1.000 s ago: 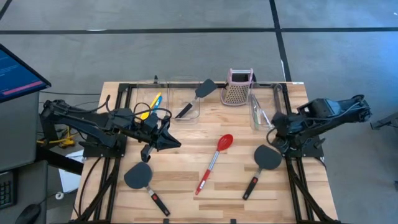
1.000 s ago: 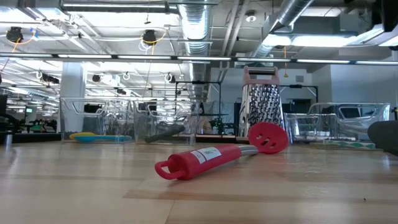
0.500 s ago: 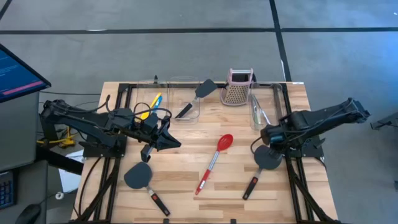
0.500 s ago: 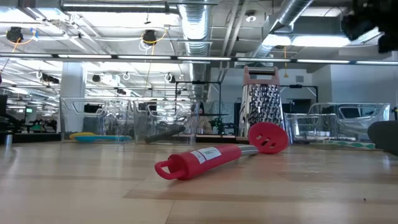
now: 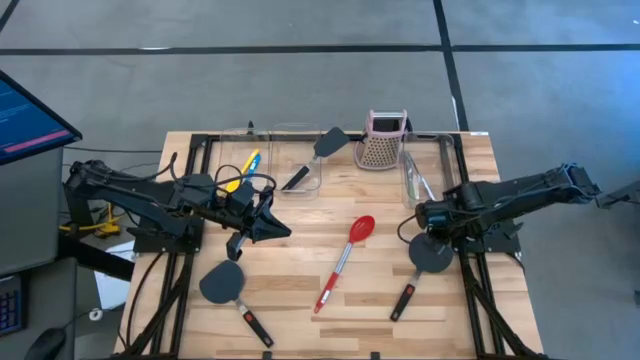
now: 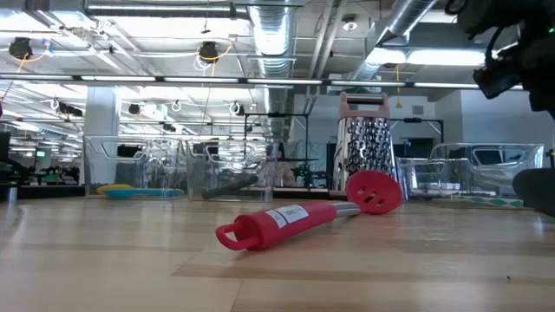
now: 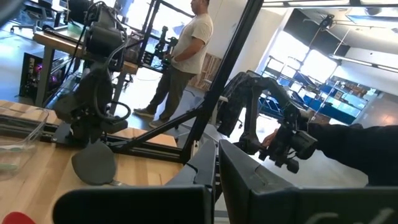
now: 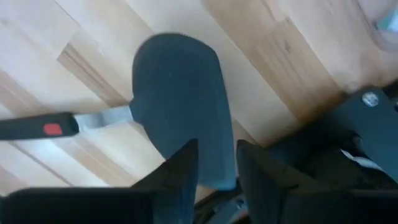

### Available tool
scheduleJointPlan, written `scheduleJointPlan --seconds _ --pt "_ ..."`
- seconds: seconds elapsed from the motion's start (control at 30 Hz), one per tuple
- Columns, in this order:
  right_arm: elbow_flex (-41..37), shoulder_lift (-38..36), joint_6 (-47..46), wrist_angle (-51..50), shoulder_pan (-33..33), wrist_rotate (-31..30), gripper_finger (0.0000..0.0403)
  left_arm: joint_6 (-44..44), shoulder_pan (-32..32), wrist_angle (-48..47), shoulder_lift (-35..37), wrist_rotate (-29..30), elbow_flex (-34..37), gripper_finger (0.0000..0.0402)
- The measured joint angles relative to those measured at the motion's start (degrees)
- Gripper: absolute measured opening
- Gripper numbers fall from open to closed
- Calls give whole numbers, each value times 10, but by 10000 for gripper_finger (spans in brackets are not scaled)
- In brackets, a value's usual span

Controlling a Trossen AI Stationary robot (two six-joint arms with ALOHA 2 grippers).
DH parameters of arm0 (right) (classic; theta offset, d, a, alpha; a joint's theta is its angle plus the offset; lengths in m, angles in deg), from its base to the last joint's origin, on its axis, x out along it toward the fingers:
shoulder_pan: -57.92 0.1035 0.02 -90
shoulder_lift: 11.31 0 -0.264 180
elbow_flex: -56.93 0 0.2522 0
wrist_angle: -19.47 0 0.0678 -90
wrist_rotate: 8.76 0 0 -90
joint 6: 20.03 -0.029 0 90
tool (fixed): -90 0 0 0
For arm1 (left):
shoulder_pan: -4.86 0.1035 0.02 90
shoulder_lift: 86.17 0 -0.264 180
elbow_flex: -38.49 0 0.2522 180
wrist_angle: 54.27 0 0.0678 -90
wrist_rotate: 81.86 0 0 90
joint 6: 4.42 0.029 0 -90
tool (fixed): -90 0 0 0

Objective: Pick & Place Kitchen Items
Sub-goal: Put the black spatula into the middle transparent bin

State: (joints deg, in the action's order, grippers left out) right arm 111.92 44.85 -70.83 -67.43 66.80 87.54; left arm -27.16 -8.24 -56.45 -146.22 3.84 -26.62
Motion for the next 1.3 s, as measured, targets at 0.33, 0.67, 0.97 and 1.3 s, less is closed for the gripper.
scheduleJointPlan --seconds 0.33,0.67,0.97,1.3 --pt "-12 30 -45 38 -31 -34 217 0 0 0 0 0 0 3" --pt "-12 100 -28 42 -49 -5 214 0 0 0 0 0 0 3" --pt "-13 175 7 100 -48 39 205 0 0 0 0 0 0 3" --pt "-12 230 78 132 -48 77 152 0 0 -2 0 0 0 3"
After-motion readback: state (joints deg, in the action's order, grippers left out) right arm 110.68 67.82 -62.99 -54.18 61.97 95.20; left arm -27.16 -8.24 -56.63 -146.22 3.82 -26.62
